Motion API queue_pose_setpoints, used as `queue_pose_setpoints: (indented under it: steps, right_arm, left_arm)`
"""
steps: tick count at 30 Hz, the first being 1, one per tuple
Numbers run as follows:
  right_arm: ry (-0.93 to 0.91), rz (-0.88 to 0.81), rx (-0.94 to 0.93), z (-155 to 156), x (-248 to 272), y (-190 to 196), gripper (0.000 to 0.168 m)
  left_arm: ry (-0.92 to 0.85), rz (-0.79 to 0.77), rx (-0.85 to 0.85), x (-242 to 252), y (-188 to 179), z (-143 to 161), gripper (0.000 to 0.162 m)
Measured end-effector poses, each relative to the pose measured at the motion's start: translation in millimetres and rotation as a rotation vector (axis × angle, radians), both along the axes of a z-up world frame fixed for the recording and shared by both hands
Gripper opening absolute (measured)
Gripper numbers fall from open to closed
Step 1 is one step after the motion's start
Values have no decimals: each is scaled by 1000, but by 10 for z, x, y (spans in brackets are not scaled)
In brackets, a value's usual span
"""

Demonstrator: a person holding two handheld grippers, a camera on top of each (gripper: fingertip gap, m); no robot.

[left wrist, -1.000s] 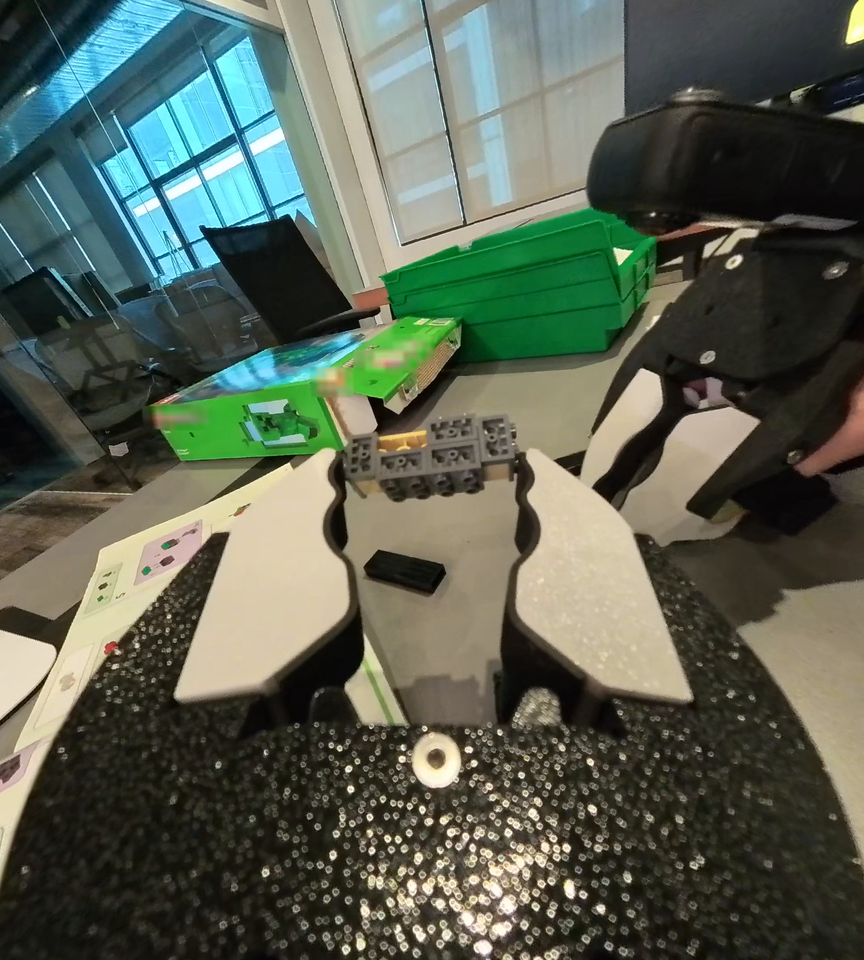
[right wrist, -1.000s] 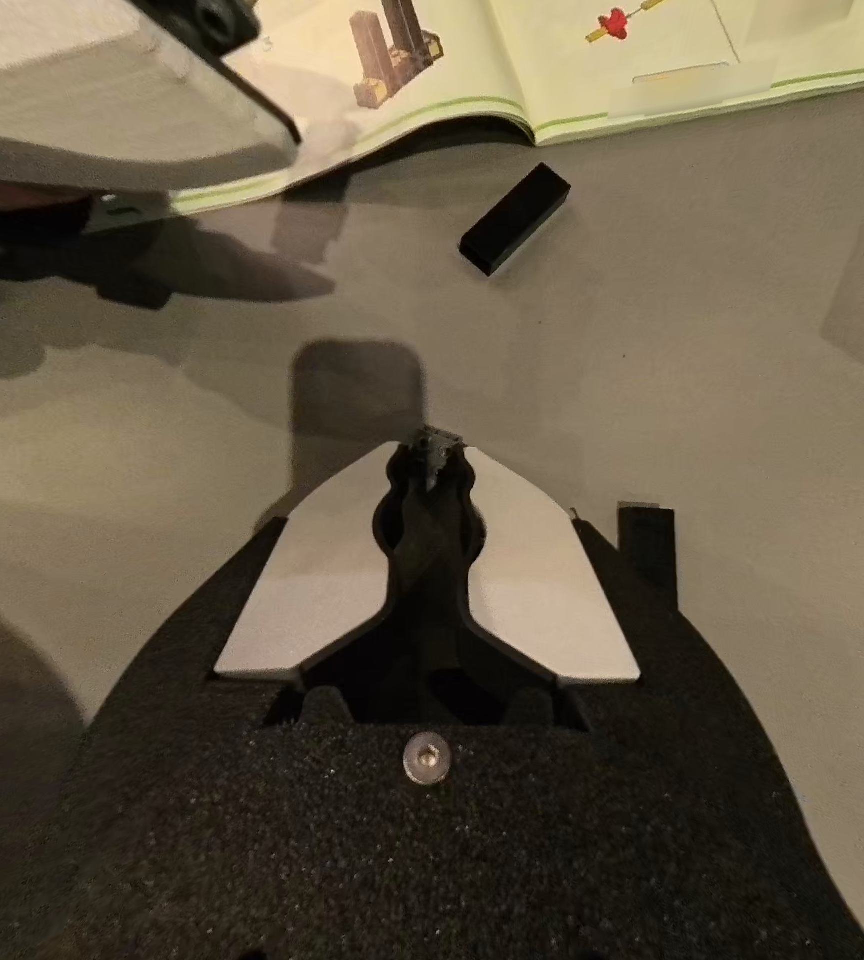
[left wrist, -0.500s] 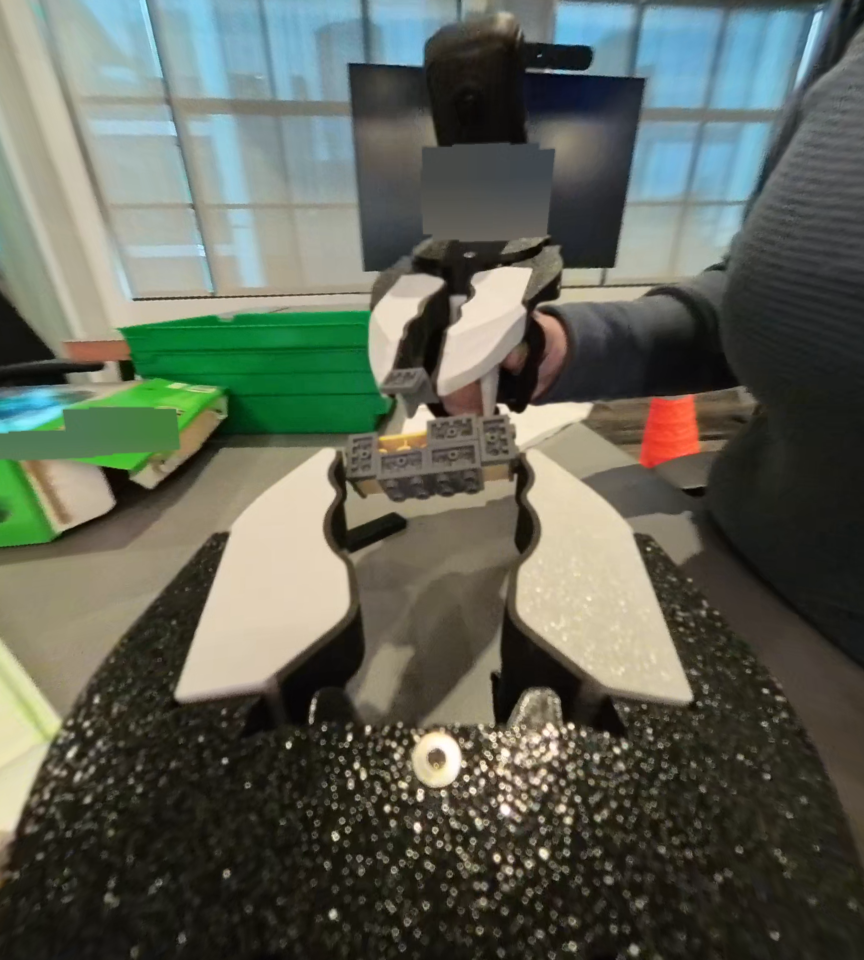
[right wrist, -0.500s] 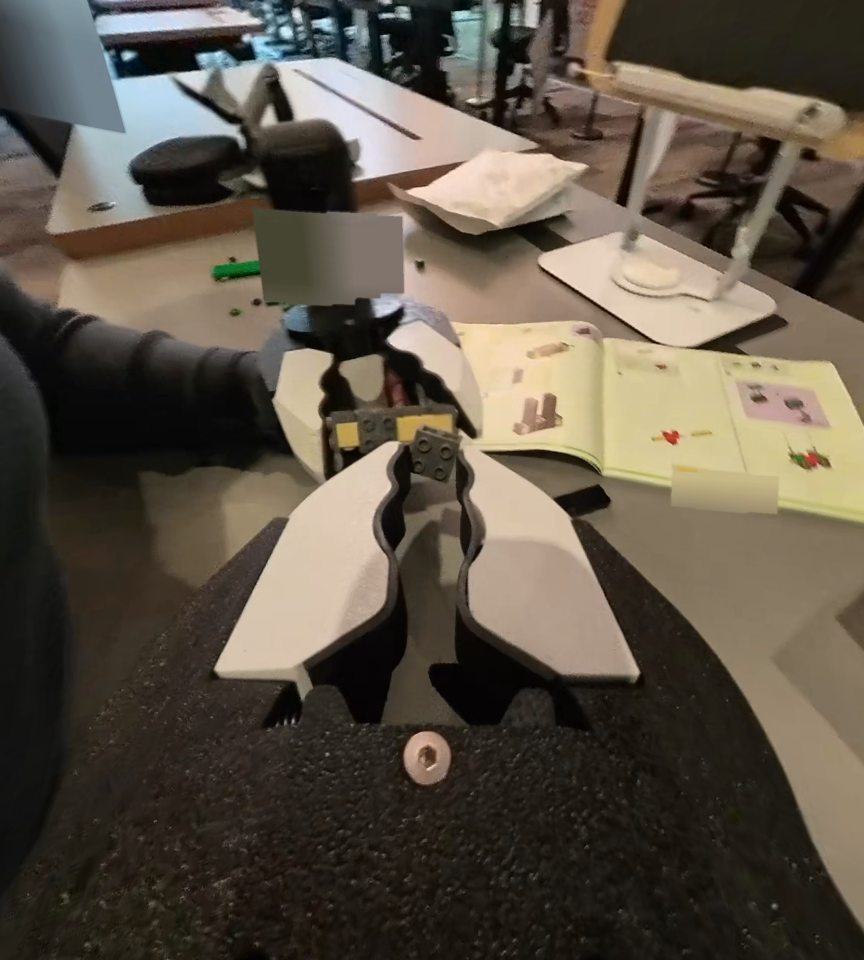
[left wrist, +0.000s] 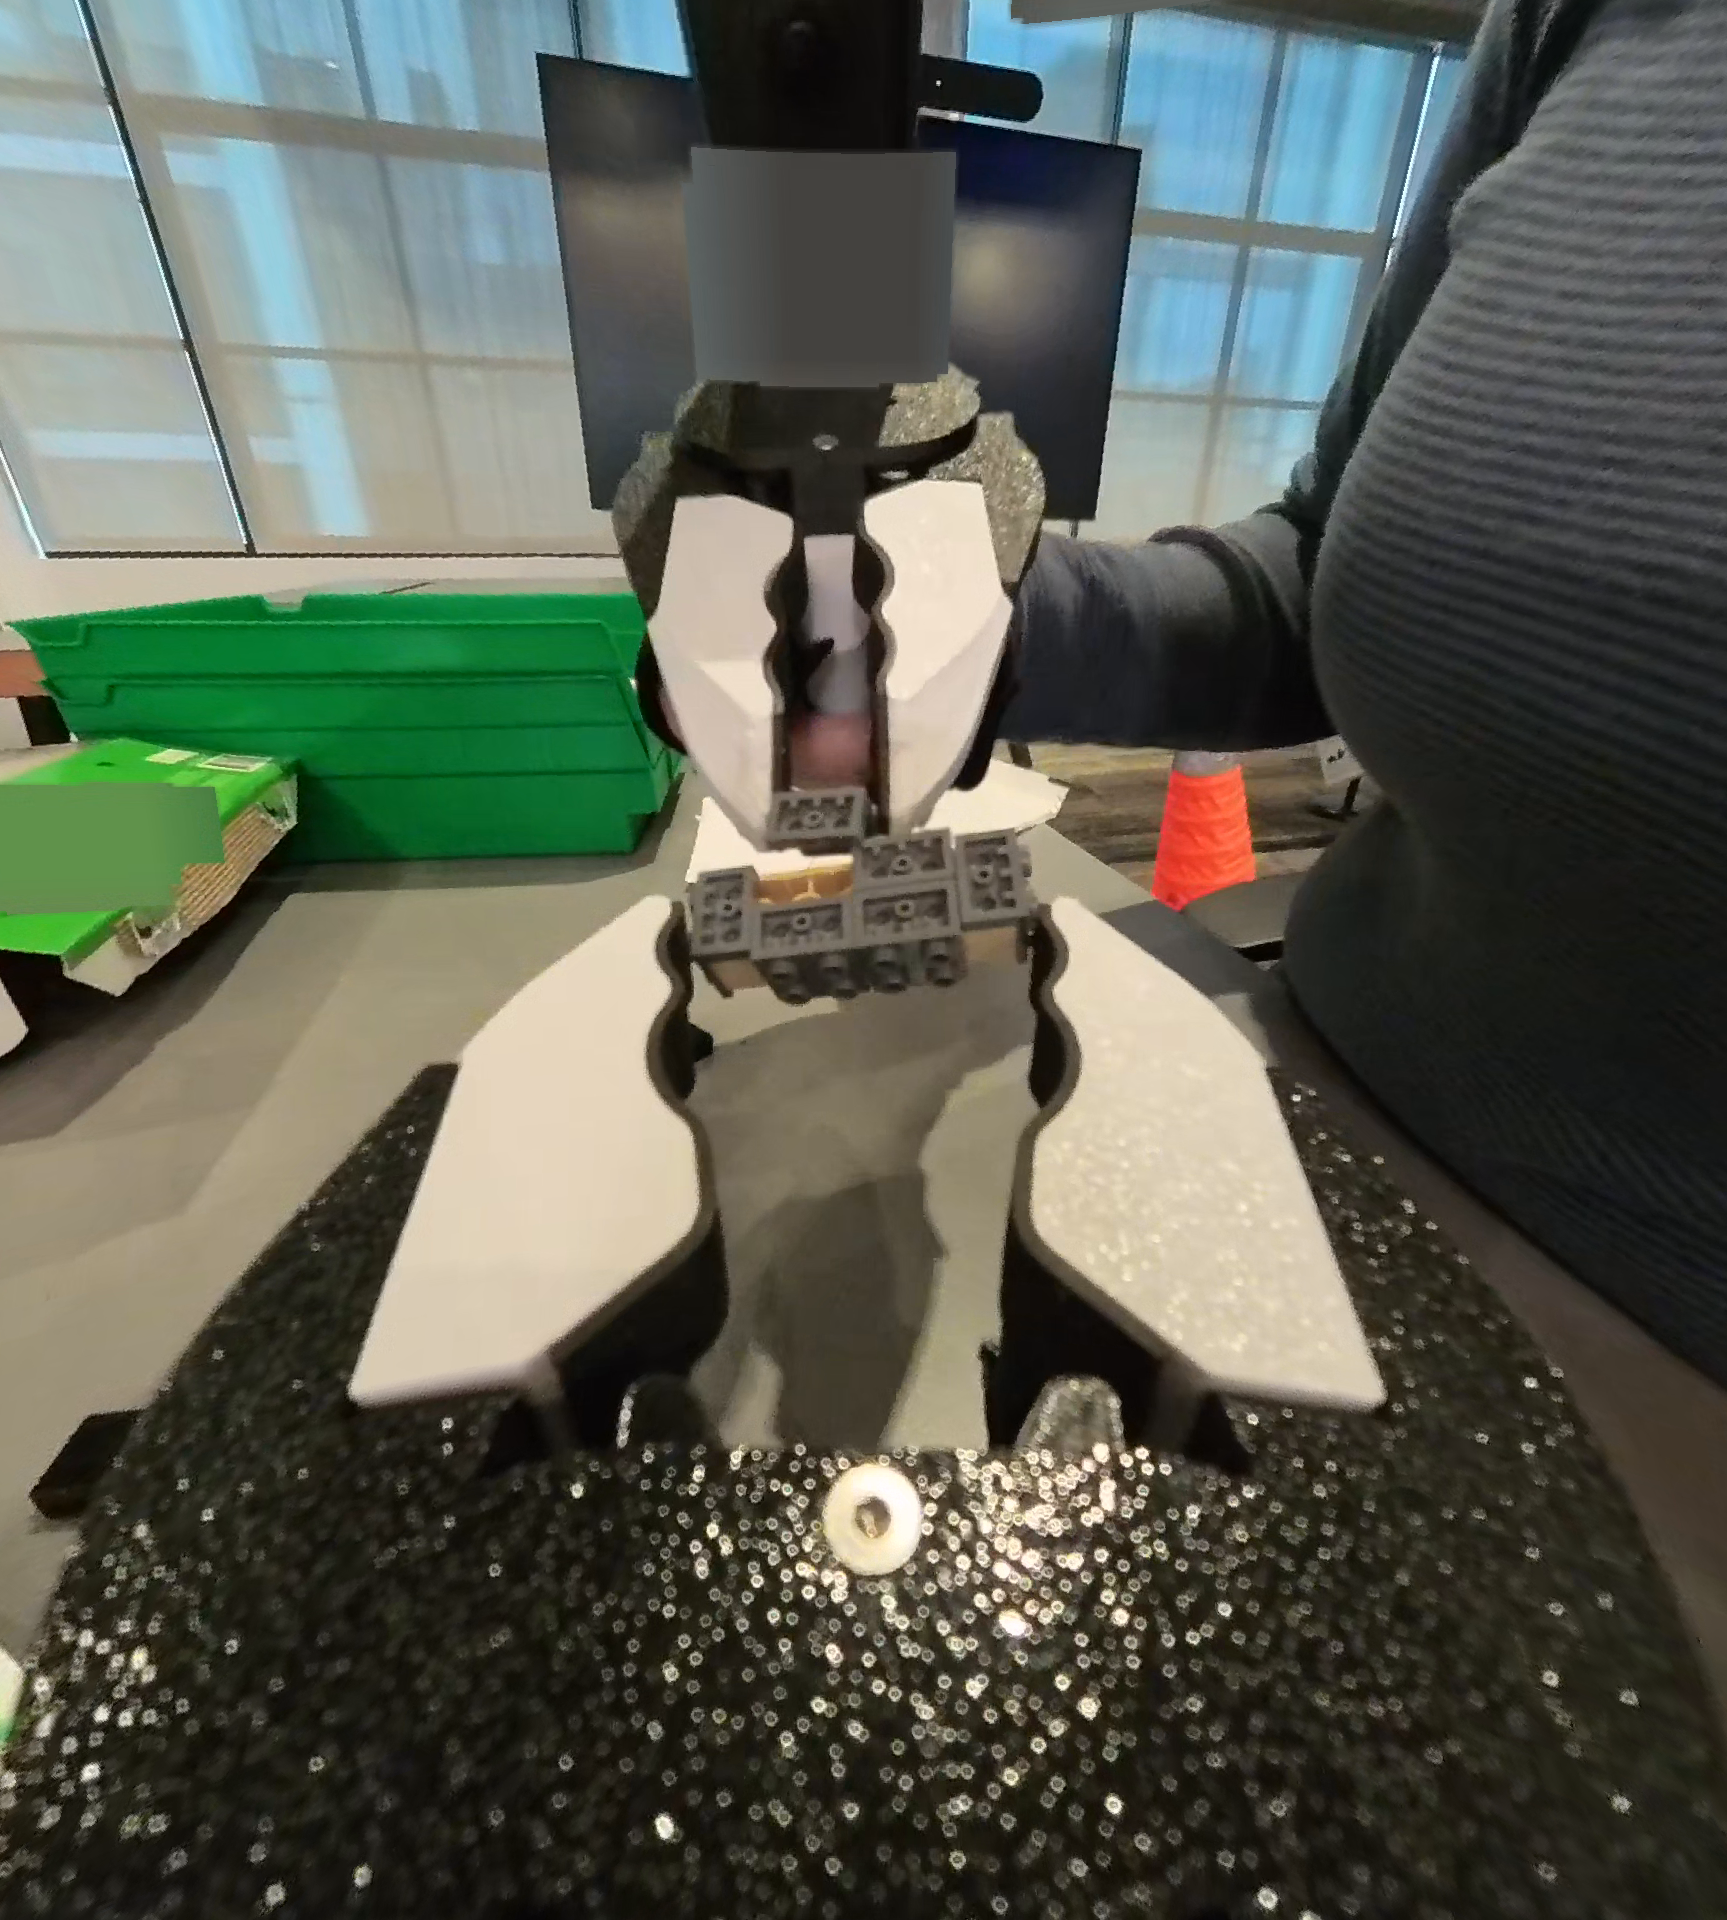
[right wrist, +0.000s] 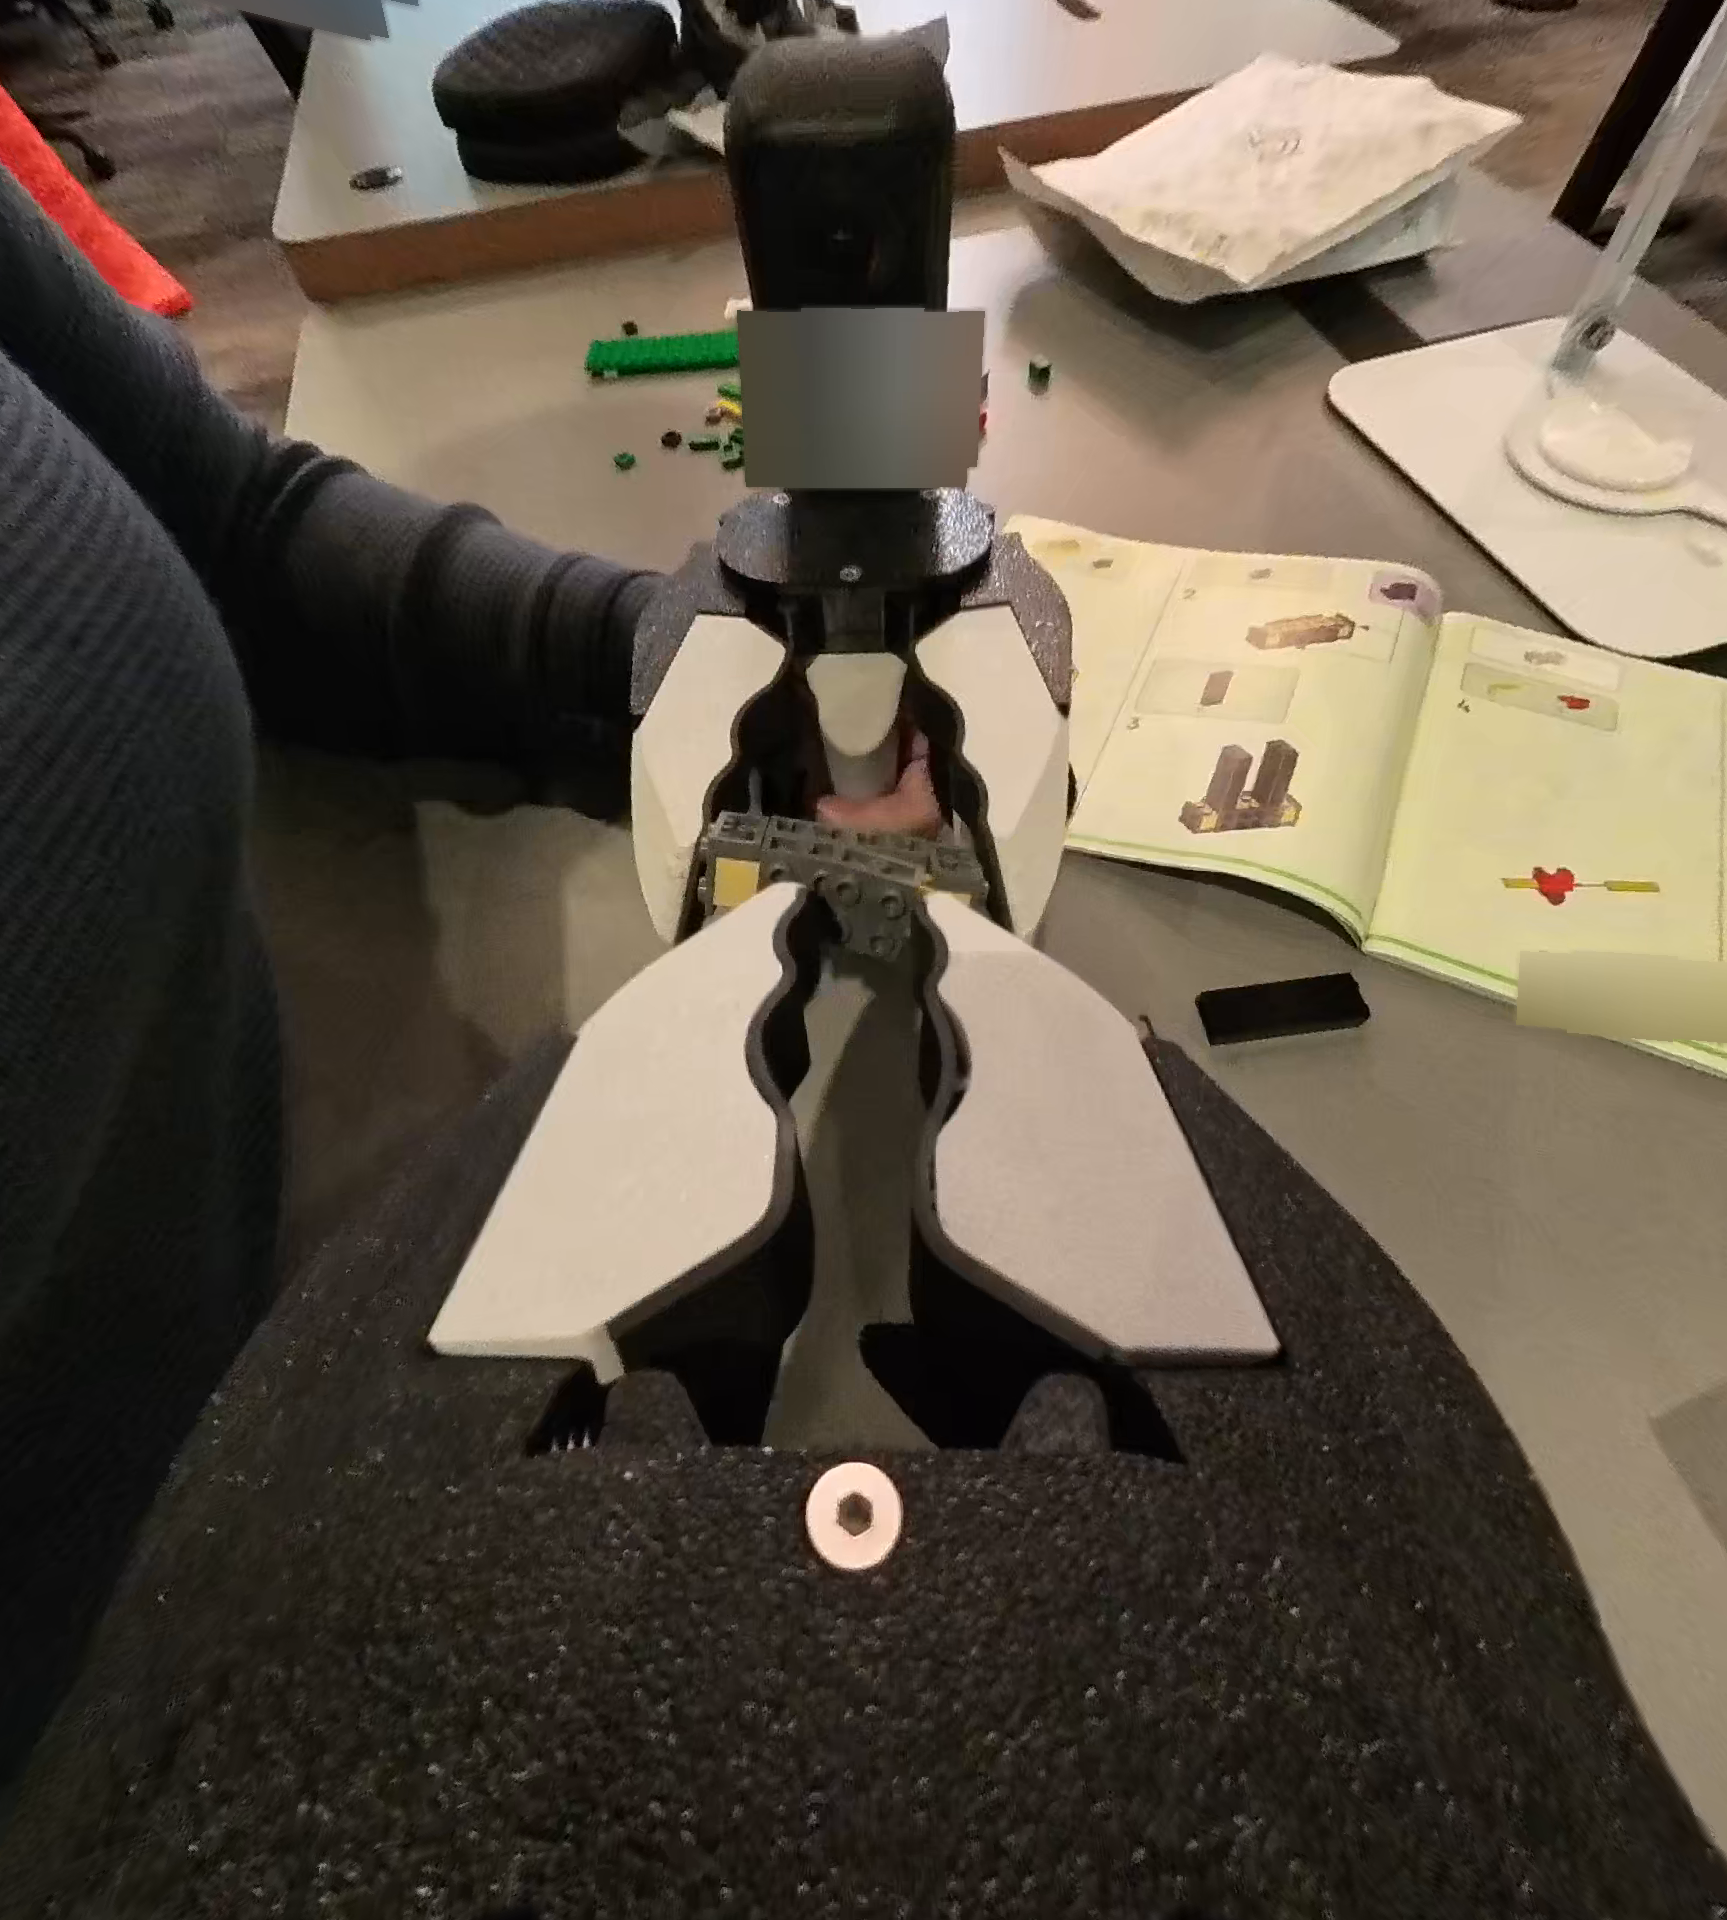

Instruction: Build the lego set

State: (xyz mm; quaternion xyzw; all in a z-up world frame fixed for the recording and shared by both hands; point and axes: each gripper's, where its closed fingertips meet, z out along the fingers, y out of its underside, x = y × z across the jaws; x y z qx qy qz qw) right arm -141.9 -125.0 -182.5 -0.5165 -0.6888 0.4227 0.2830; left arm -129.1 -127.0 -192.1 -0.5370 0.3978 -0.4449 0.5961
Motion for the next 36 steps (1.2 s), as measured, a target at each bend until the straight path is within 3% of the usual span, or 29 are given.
queue_pose_setpoints:
  steps: [9, 13, 16, 19, 25, 30, 36]
  right_arm:
    - [-57, -45, 44, -101, 93, 137, 16]
    - [-190, -134, 91, -486, 221, 297, 16]
    - [-299, -164, 129, -839, 334, 337, 16]
    - [-320, -168, 140, -982, 377, 323, 17]
    - [-289, -116, 176, -972, 389, 267, 16]
    - [-252, -98, 141, -955, 430, 210, 16]
    - [-227, -74, 129, -952, 458, 157, 16]
  left_arm:
    - [-13, 17, -15, -20, 33, 6, 63]
    - [25, 57, -48, -21, 98, -48, 63]
    - [170, 135, -81, -36, 190, -222, 63]
    - [402, 153, -125, -22, 187, -505, 63]
    - [668, 131, -199, 40, 91, -919, 63]
    - [772, 140, -231, 4, 32, -1075, 64]
    - [774, 157, -259, 4, 9, -1091, 68]
